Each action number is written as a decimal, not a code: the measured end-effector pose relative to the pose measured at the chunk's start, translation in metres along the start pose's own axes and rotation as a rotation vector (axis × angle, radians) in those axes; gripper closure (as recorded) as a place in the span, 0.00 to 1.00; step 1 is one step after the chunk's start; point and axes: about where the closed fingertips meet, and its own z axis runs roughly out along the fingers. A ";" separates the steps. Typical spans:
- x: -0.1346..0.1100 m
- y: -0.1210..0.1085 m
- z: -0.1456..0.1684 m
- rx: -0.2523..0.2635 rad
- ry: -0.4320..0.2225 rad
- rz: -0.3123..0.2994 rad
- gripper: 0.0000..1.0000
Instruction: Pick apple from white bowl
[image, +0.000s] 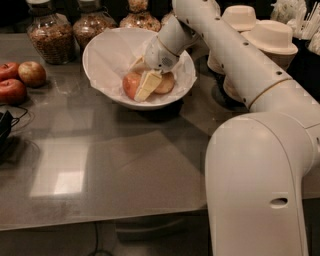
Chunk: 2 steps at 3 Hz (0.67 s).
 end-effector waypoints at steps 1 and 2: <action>0.000 0.000 0.000 0.000 0.000 0.000 0.74; 0.000 0.000 0.000 0.000 0.000 0.000 1.00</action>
Offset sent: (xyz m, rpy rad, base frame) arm 0.0000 0.0000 0.0000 0.0000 0.0000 0.0000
